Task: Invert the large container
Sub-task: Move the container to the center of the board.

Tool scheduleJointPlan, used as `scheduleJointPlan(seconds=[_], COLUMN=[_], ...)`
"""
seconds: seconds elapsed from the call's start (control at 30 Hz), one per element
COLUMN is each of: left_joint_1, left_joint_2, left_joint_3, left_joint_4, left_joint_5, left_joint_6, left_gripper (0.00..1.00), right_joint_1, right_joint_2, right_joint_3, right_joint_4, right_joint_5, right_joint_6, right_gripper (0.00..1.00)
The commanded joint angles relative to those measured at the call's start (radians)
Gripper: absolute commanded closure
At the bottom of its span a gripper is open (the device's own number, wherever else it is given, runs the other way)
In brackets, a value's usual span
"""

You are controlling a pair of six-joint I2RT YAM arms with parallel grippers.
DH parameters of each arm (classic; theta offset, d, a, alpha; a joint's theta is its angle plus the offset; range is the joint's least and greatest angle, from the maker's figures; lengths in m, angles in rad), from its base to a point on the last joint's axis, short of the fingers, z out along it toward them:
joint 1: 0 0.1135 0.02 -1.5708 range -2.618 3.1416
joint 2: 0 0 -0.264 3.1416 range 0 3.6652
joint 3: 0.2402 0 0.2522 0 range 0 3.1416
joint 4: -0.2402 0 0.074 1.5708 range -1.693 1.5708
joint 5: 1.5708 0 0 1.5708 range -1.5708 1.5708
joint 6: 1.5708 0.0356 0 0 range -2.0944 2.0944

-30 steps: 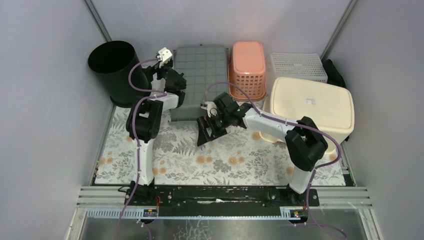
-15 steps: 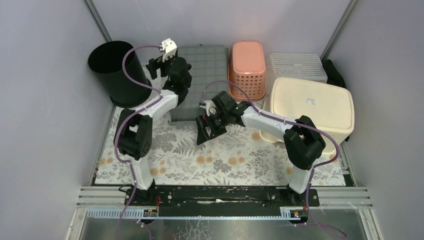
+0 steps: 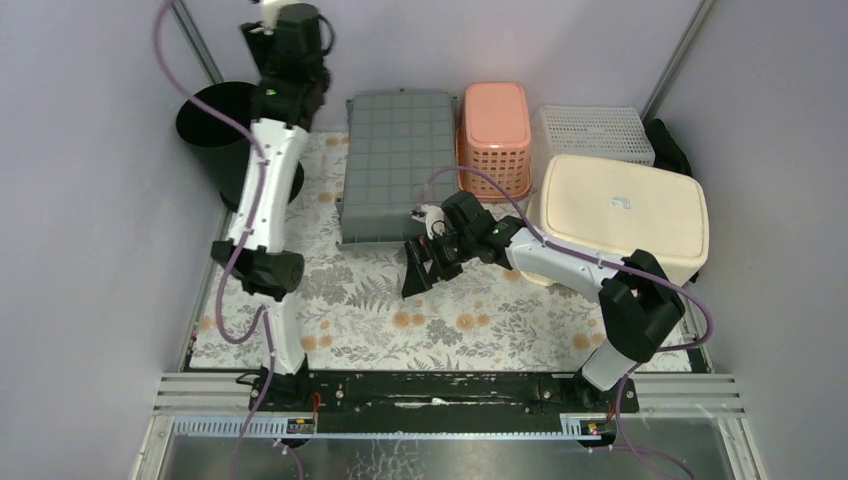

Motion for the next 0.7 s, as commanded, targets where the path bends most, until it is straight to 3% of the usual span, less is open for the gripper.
scheduleJointPlan(seconds=[0.0,0.1,0.2,0.23,0.4,0.5,0.6,0.67], left_joint_1=[0.195,0.305,0.309,0.307,0.307,0.308,0.323,0.331], left_joint_2=[-0.109,-0.25,-0.316,-0.332,-0.42,-0.389,-0.366,-0.388], left_joint_3=[-0.131,-0.422,-0.588,-0.641,-0.908,-0.913,-0.9,-0.957], left_joint_4=[-0.156,0.051,0.228,0.285,0.65,0.718,0.74,0.819], left_joint_5=[0.375,0.574,0.637,0.661,0.762,0.791,0.876,0.898], left_joint_6=[-0.13,-0.175,-0.137,-0.12,-0.024,0.02,0.059,0.057], left_gripper=[0.28,0.25,0.01,0.0,0.0,0.0,0.16,0.18], right_joint_1=[0.001,0.001,0.001,0.001,0.001,0.001,0.0,0.001], right_joint_2=[-0.07,-0.083,-0.085,-0.081,-0.065,-0.043,-0.029,-0.021], right_joint_3=[-0.043,-0.061,-0.062,-0.06,-0.049,-0.03,-0.01,0.009], right_joint_4=[0.104,0.123,0.131,0.131,0.137,0.123,0.097,0.07], right_joint_5=[-0.06,-0.072,-0.08,-0.081,-0.084,-0.083,-0.075,-0.068], right_joint_6=[0.027,0.032,0.033,0.032,0.039,0.039,0.031,0.016], right_gripper=[0.01,0.01,0.01,0.01,0.01,0.01,0.01,0.01])
